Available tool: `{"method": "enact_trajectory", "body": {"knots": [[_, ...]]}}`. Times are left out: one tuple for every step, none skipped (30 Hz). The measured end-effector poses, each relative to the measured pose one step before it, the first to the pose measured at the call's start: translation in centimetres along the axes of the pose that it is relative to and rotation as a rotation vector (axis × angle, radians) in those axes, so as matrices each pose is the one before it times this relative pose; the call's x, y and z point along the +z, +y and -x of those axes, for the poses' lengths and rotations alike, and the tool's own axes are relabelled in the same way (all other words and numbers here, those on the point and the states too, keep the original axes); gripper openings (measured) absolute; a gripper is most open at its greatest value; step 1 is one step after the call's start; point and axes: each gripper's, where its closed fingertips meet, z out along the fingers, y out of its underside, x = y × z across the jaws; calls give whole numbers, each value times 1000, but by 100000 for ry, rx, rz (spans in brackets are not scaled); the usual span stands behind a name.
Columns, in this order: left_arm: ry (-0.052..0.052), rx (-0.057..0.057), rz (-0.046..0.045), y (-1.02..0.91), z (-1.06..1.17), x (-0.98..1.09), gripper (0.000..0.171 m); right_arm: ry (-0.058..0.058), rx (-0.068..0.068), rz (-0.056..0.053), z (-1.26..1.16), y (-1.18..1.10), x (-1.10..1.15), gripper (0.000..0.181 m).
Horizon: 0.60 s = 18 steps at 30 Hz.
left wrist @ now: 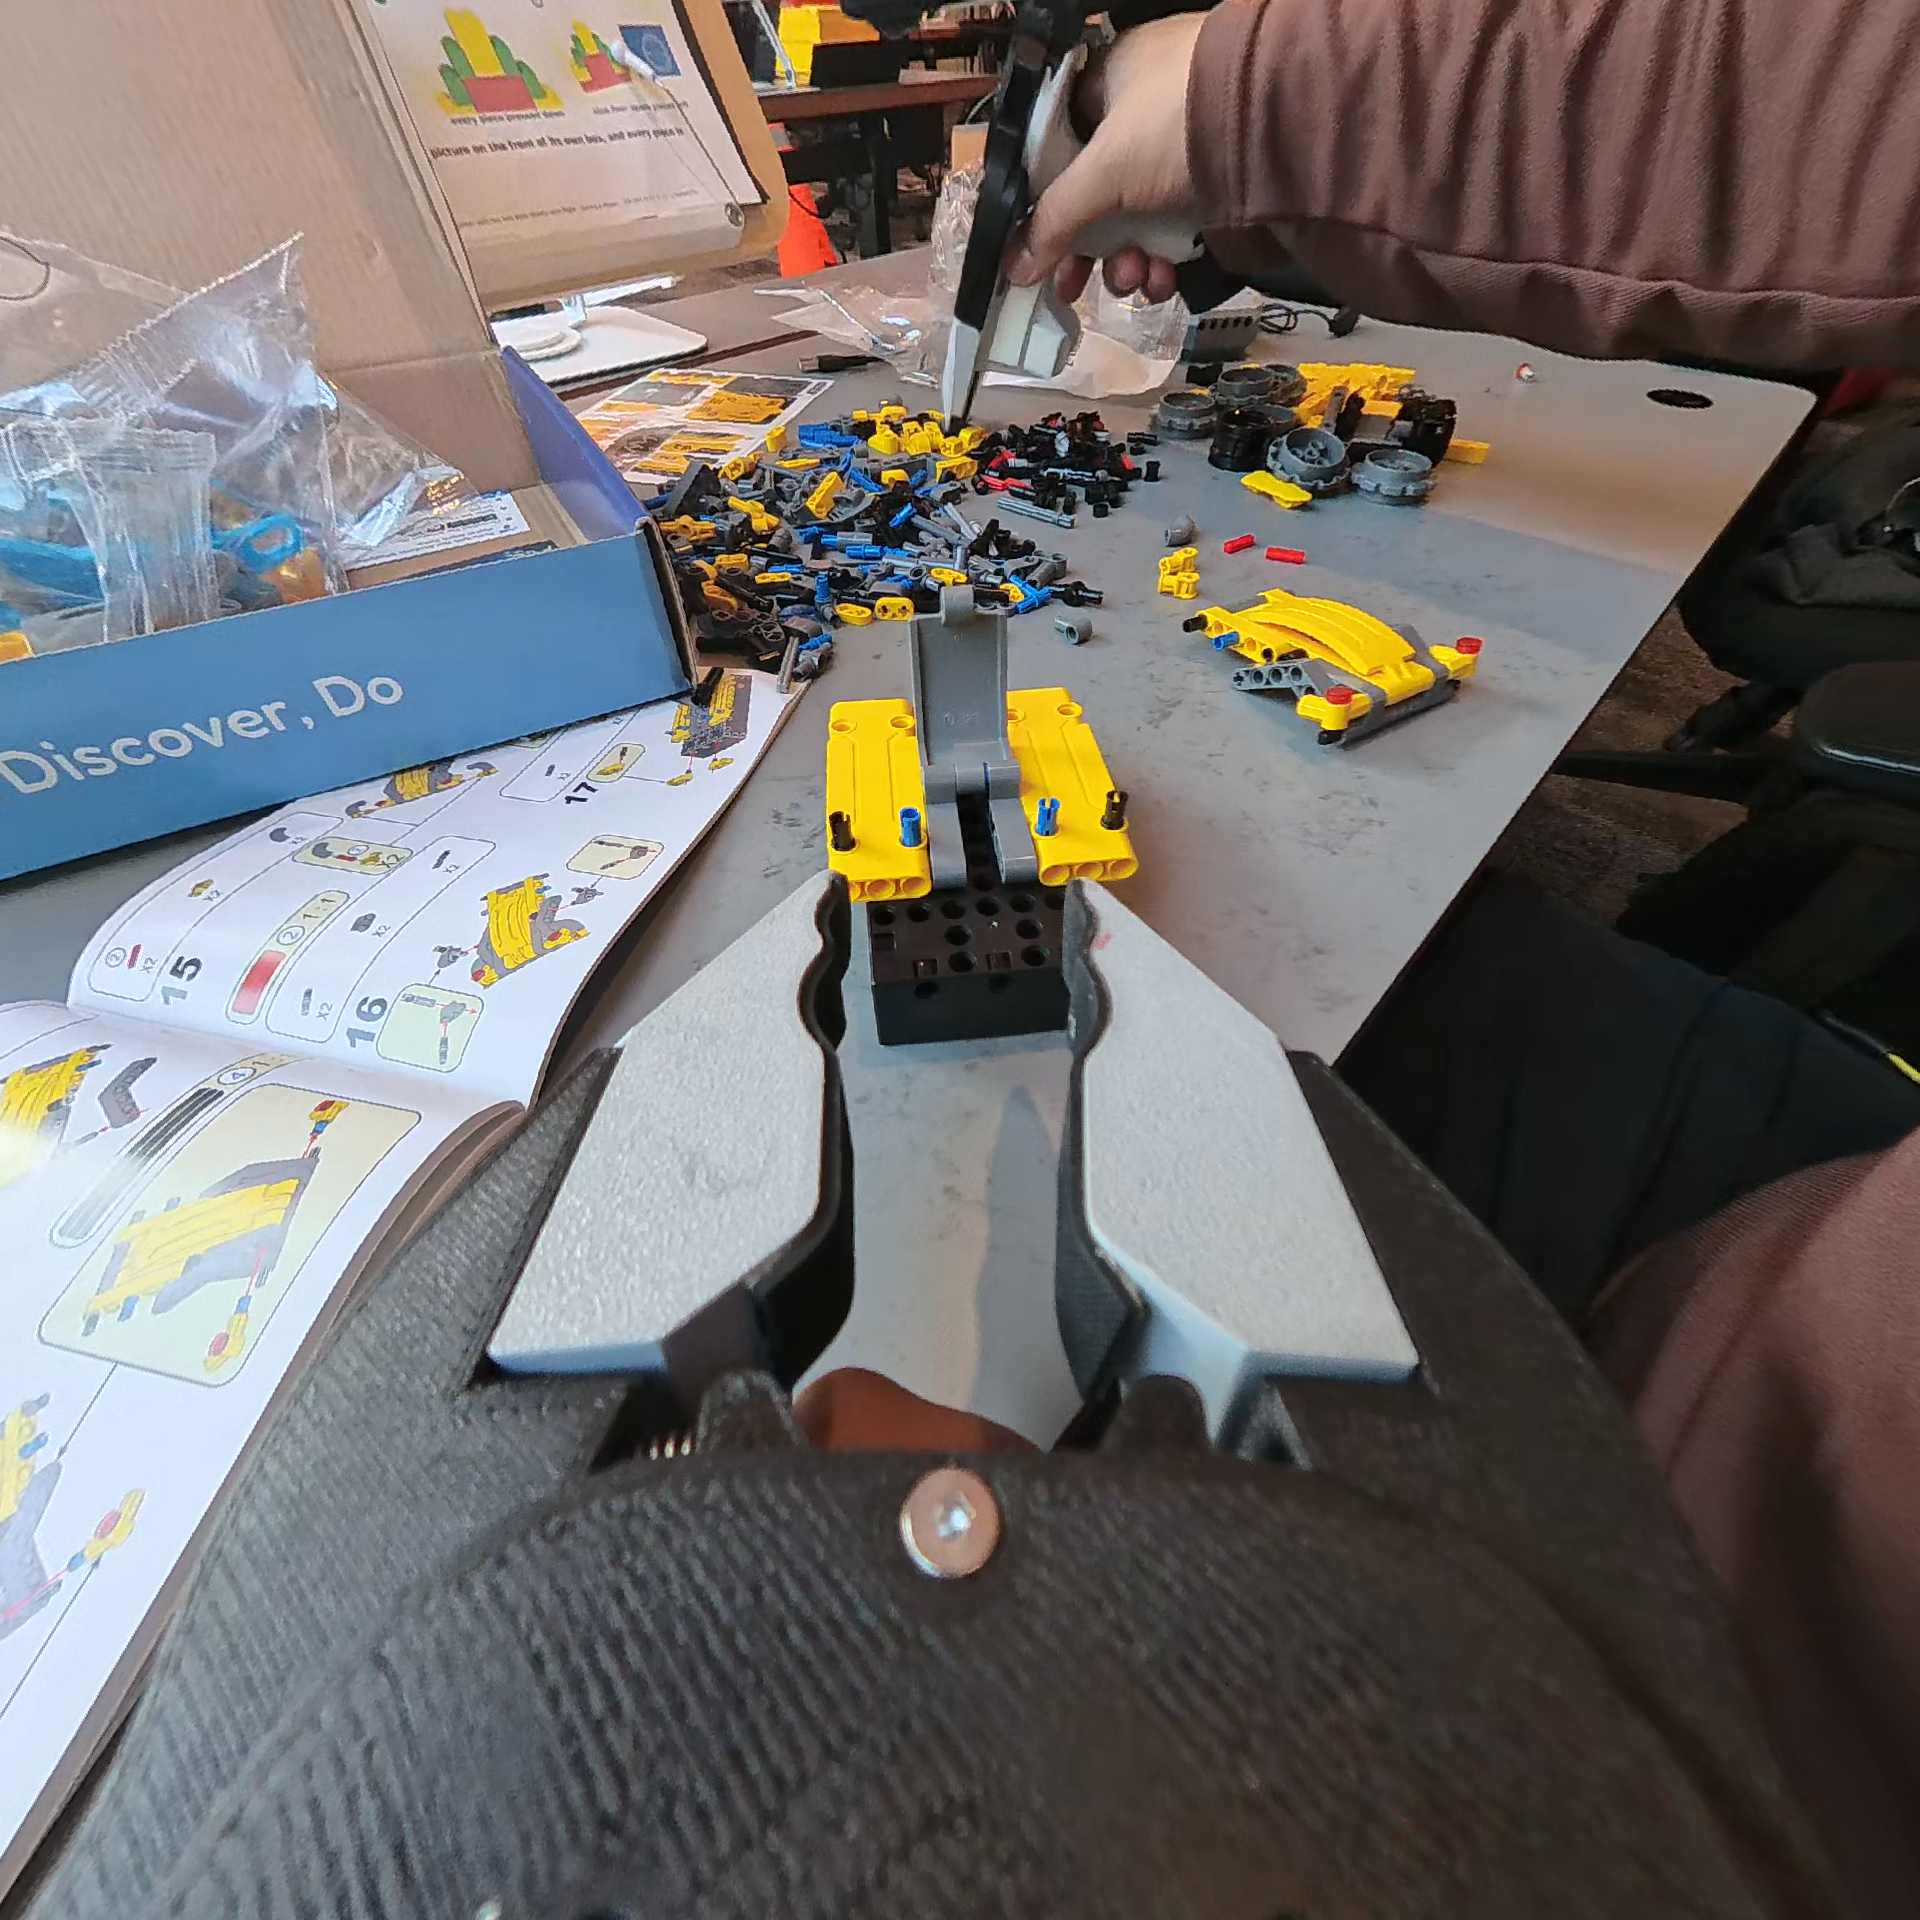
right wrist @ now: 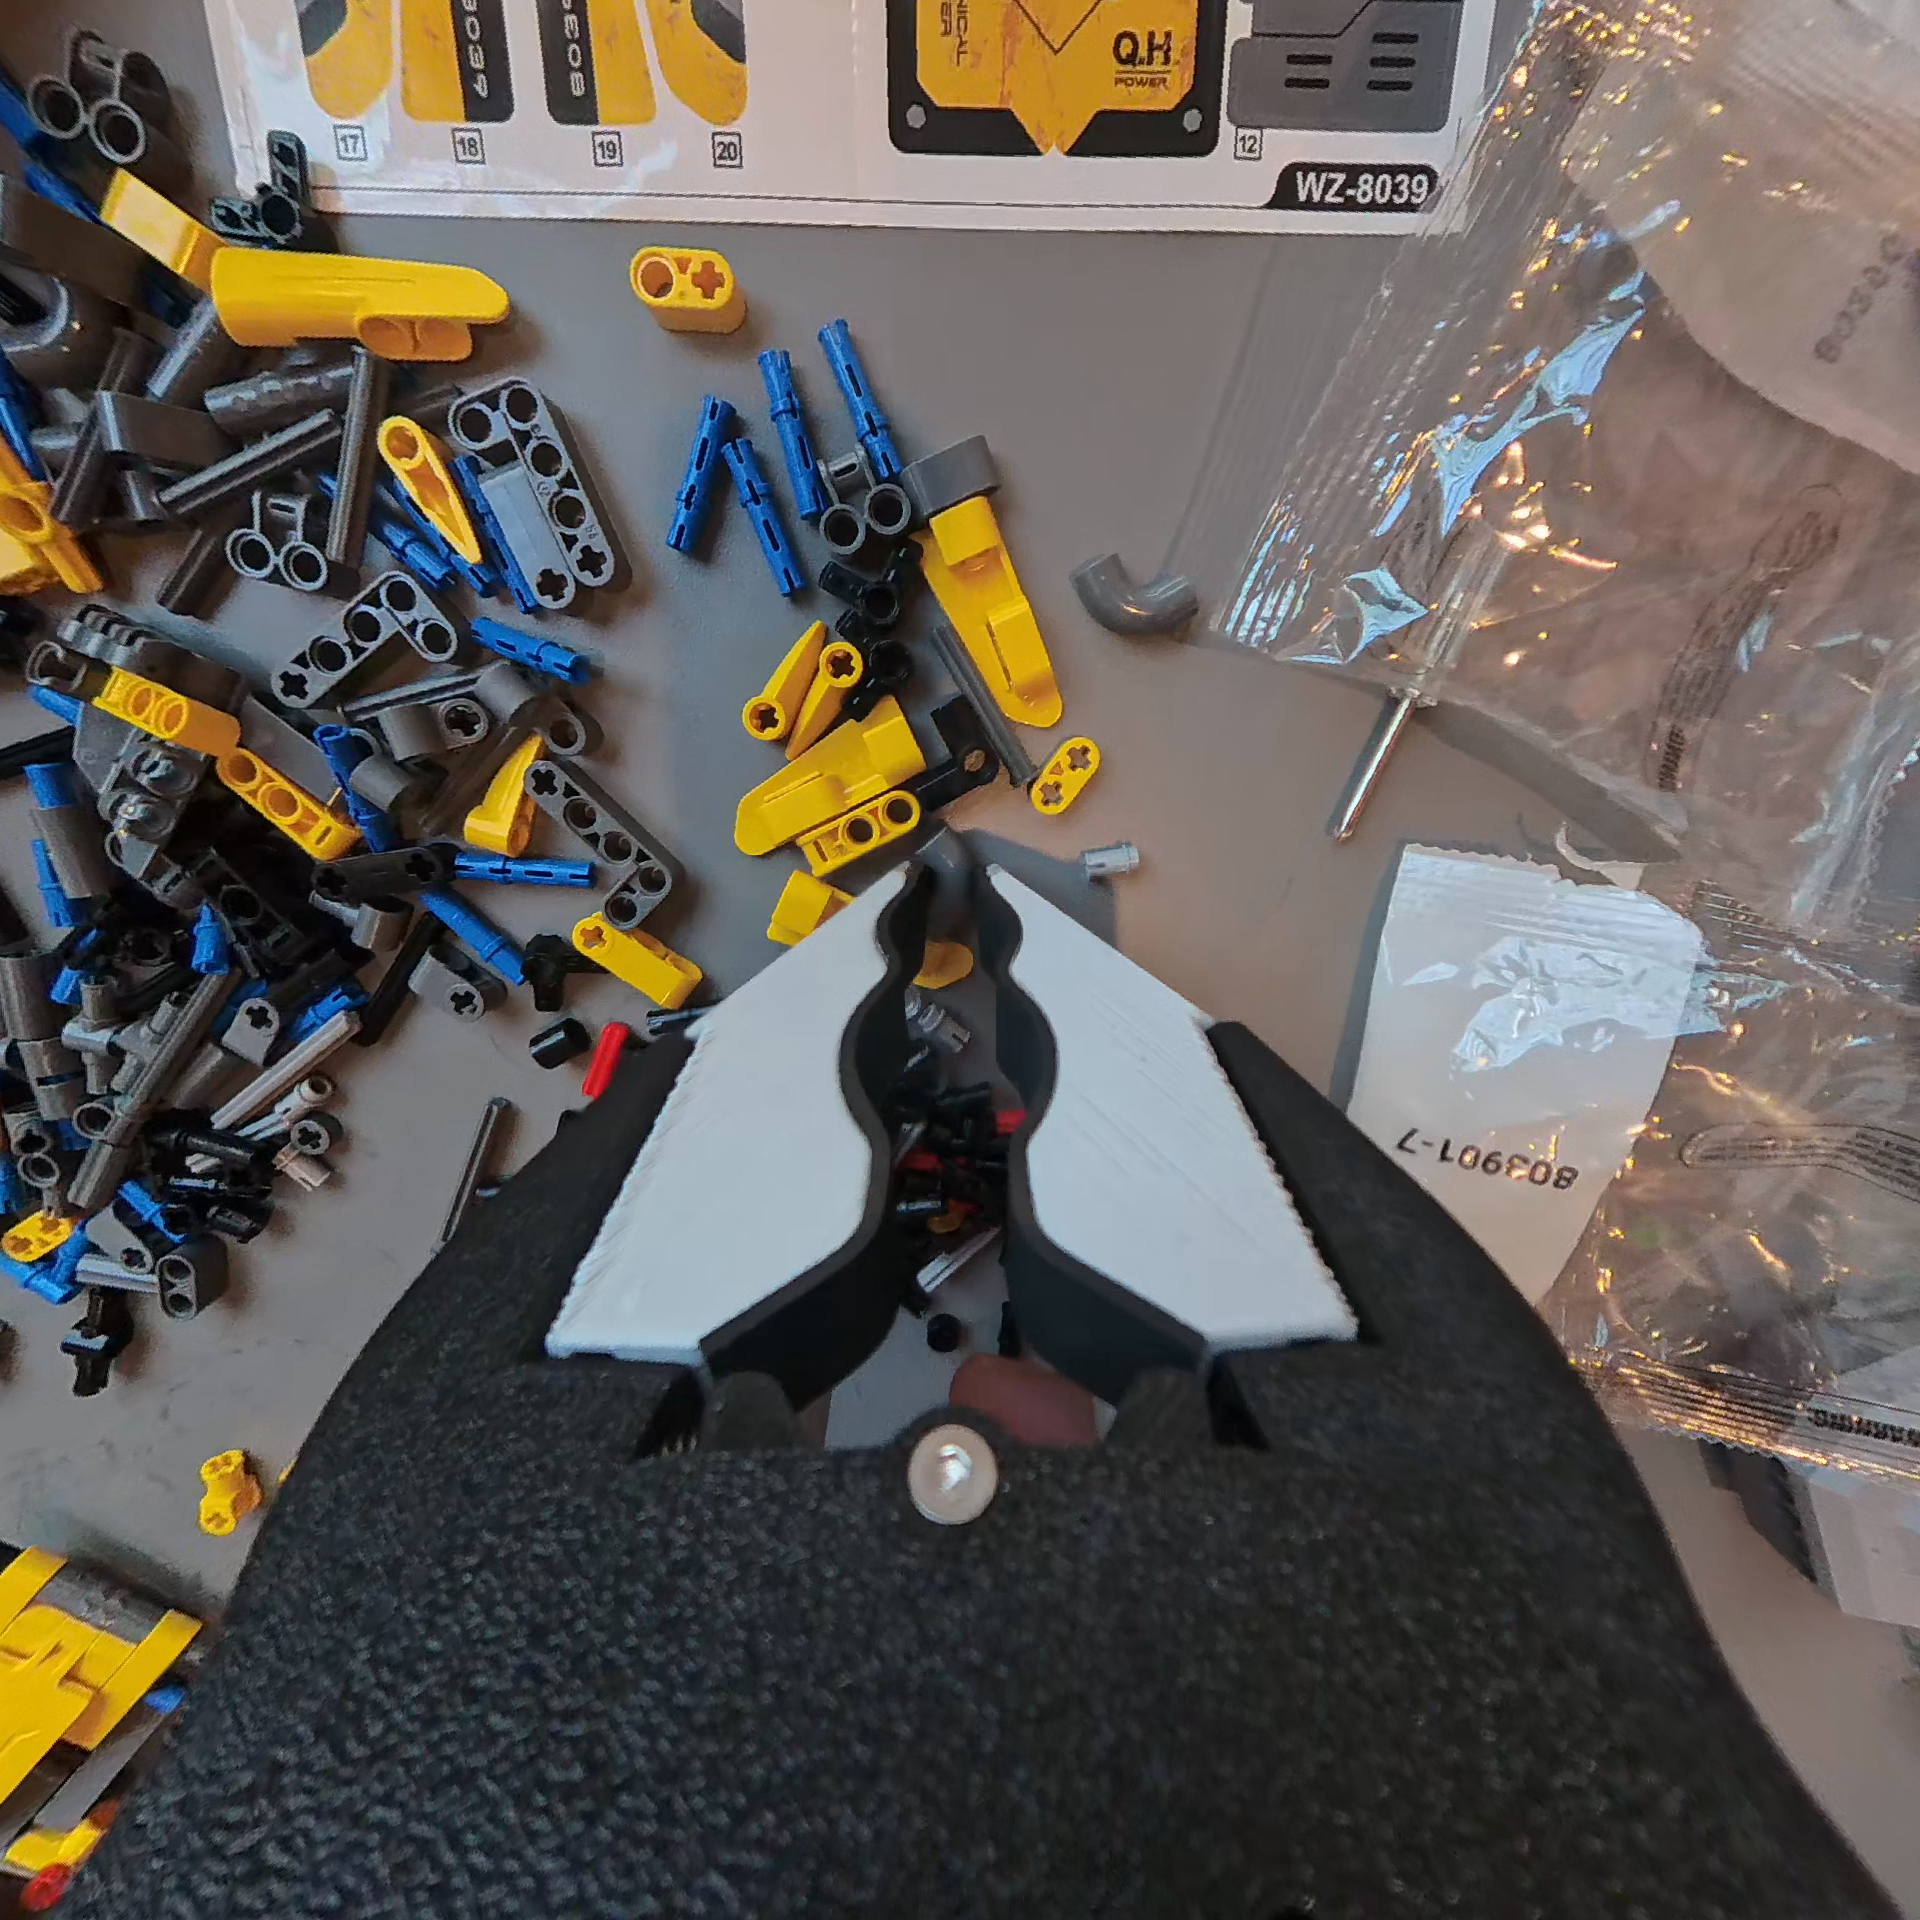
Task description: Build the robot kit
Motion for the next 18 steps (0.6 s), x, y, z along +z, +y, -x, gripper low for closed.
{"method": "enact_trajectory", "body": {"knots": [[9, -17, 68, 7, -2, 5, 39, 114, -197, -362, 37, 68, -237, 9], [25, 27, 71, 7, -1, 5, 39, 353, -353, -717, 14, 57, -407, 9], [12, 52, -53, -5, -8, -6, 39, 613, -700, -1206, 24, 22, -580, 9], [-35, 93, -107, -9, -9, -11, 39, 650, -1029, -1570, 88, 35, -738, 9], [-16, 120, -15, 10, -10, -5, 39, 424, -1195, -2002, 183, 35, -864, 9], [-21, 131, 5, 0, -8, 0, 39, -553, -1406, -2382, 441, 69, -962, 9], [-66, 191, -23, -1, -8, -8, 39, -1745, -1567, -2664, 756, 110, -1008, 9], [-61, 273, -41, 9, -23, -13, 39, -2957, -1851, -2732, 1084, 160, -983, 9], [-90, 299, -47, -8, -16, 4, 39, -4101, -2510, -2057, 1434, 318, -879, 9], [-99, 273, 46, 15, -17, 0, 39, -3779, -2972, -872, 1538, 554, -716, 9], [-123, 158, 169, 24, -1, 20, 39, -2304, -3141, -200, 1391, 711, -514, 9], [-136, 82, 162, 13, 5, 17, 39, -2122, -3420, 303, 1386, 784, -306, 9], [-127, 27, 125, 21, 10, 13, 39, -2427, -2982, 1234, 1409, 950, -82, 10], [-142, -79, 181, 14, 25, 25, 39, -1593, -1732, 1632, 1195, 959, 105, 10], [-223, -206, 246, 23, 47, 21, 39, -983, -993, 1248, 966, 829, 234, 10], [-122, -121, 246, 29, 19, 33, 40, -1197, -909, 1103, 900, 745, 302, 10], [-60, -65, 210, 18, 14, 23, 40, -862, -1026, 940, 762, 656, 340, 10], [-168, -143, 189, 18, 34, 15, 40, -217, -1137, 583, 564, 529, 356, 10]]}}
